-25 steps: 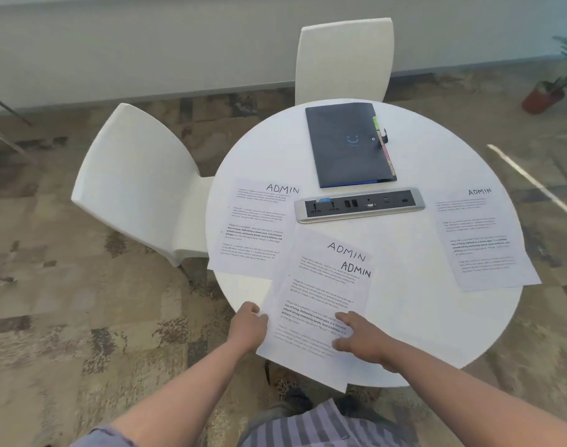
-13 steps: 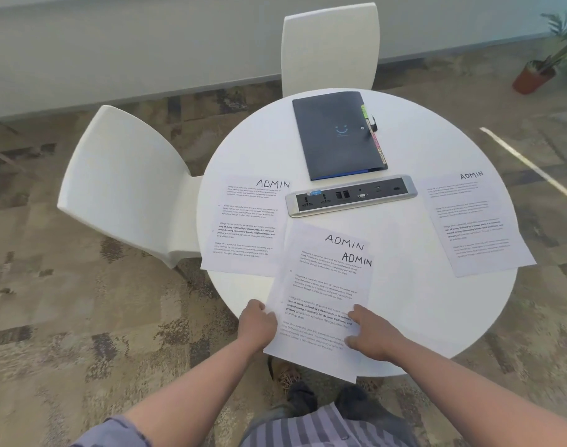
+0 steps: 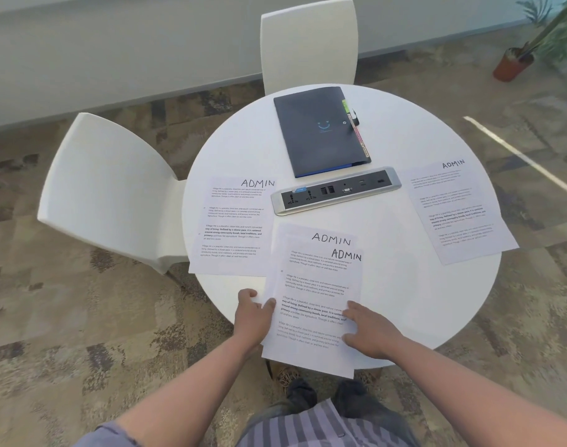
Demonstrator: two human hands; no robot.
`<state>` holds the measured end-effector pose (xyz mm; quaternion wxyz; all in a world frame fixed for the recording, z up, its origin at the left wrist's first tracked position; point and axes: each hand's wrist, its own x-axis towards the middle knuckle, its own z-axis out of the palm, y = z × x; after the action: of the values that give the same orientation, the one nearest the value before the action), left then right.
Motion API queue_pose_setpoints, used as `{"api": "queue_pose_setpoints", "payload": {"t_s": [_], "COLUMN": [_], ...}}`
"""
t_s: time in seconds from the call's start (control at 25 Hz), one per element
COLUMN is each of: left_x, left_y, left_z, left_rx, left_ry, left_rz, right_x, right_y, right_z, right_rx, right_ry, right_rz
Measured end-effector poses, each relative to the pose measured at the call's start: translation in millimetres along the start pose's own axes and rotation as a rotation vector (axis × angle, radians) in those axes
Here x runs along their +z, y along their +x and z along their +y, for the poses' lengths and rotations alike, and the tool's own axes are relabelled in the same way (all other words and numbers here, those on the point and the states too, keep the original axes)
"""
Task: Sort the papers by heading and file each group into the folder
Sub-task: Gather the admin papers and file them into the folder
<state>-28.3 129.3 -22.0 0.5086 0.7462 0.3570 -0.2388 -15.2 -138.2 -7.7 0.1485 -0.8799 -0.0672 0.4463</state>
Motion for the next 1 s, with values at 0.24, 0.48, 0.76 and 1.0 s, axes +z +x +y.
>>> {"api": "queue_pose_setpoints", "payload": {"t_s": [0.24,0.48,0.76,1.0], "left_x": [-6,-11,-23,-33], "left_y": [7,3,-5,0], "left_z": [18,32,52,88], "left_rx": [-0.066,-0.066,-0.014,0.083], "left_ry": [-0.055,-0.209,-0.323,-0.506], "left_rz": [-0.250,-0.299,-0.452,-0.475], "right_x": [2,-6,-42,-67], "right_y": [-3,-2,1,-16], "right_z": [6,14,12,19], "right_rx": [0.005,0.269,0.195,0.003], "right_ry": [0.228,1.051,1.422,1.356], "right_rz": [0.034,0.330,0.327,0.269]}}
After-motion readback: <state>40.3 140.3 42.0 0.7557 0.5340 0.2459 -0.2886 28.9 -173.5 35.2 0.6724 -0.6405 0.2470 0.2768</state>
